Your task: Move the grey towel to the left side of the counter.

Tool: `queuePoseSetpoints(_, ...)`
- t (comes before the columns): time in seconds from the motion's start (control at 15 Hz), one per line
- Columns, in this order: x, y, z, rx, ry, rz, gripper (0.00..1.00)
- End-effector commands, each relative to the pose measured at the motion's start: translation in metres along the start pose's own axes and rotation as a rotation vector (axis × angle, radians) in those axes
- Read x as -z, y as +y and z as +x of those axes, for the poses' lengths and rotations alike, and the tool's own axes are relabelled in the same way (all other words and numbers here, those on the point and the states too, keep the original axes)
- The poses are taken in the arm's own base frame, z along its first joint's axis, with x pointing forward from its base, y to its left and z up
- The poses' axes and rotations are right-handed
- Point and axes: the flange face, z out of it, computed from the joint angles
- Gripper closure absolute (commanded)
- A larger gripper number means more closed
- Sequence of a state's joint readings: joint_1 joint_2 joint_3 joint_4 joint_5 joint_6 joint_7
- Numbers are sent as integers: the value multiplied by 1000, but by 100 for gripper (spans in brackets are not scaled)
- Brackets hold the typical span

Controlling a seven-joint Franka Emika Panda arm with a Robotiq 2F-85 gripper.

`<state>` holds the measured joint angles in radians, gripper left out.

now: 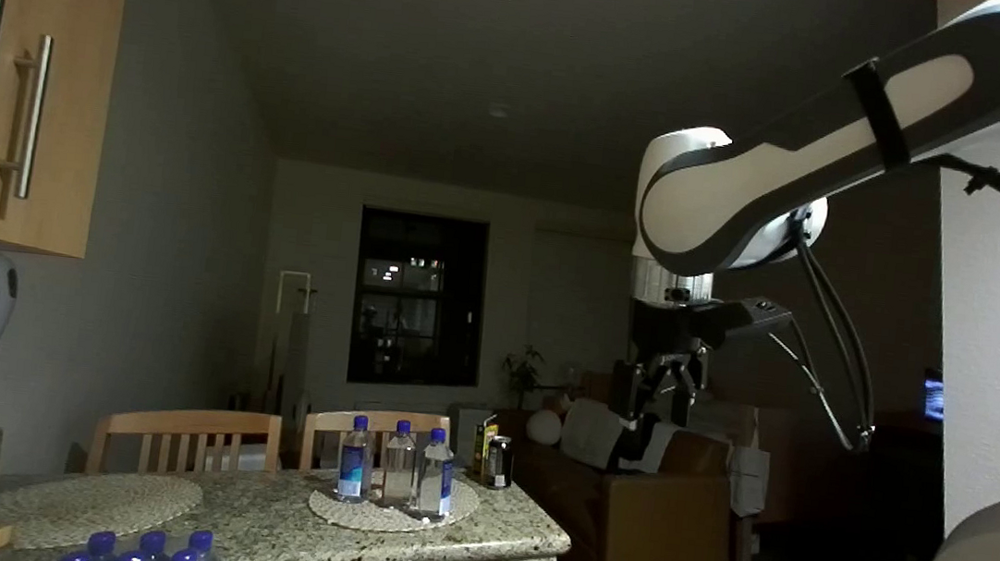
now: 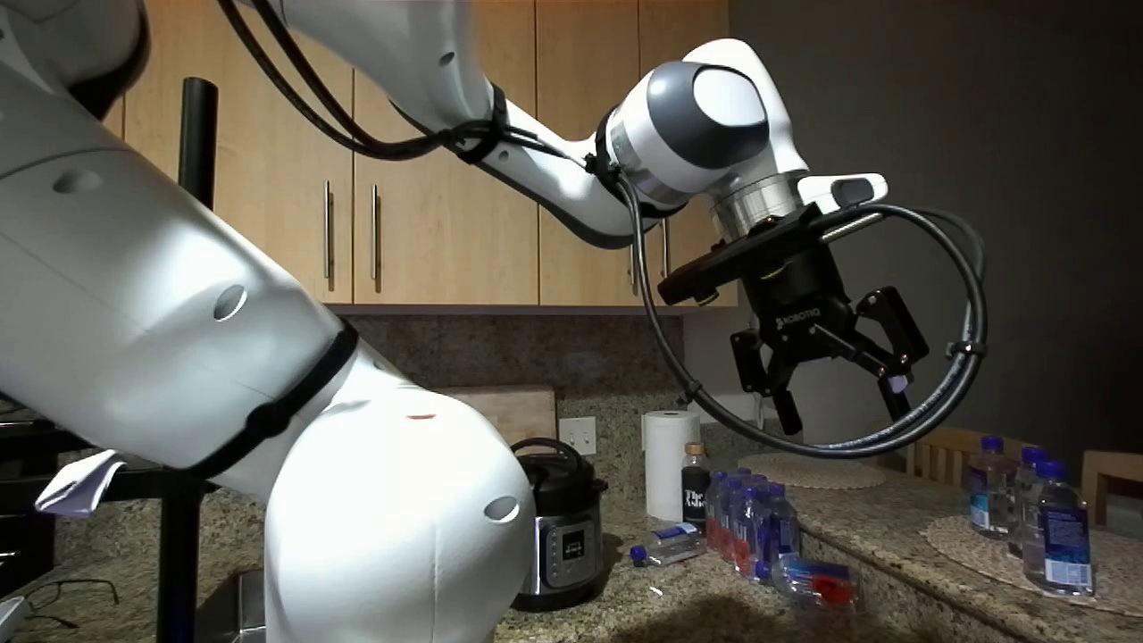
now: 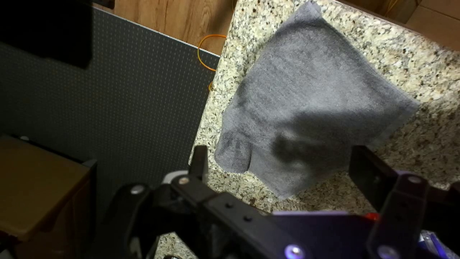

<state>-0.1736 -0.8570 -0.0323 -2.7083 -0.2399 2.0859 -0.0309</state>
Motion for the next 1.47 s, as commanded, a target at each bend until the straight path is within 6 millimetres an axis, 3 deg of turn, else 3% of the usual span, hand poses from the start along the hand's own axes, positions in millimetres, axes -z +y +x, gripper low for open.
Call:
queuePoseSetpoints(0.0, 1, 0, 0, 0, -1, 0, 0)
queuePoseSetpoints(0.27, -16, -15, -10, 1, 1, -14, 0)
queuePoseSetpoints(0.47, -43, -32, -15, -26, 11, -2, 0)
queuePoseSetpoints(0.53, -38, -35, 5, -44, 23, 6, 0)
queuePoseSetpoints(0.67, -53, -46, 14, -85, 56, 34, 0)
queuePoseSetpoints(0.87, -94, -74, 28, -42, 31, 56, 0)
queuePoseSetpoints(1.2, -168, -106, 29, -25, -55, 10, 0)
queuePoseSetpoints(1.27, -175, -106, 29, -37, -66, -2, 0)
queuePoseSetpoints(1.33, -158, -104, 28, -16, -60, 19, 0)
queuePoseSetpoints(1.4, -168, -106, 28, -22, -75, 13, 0)
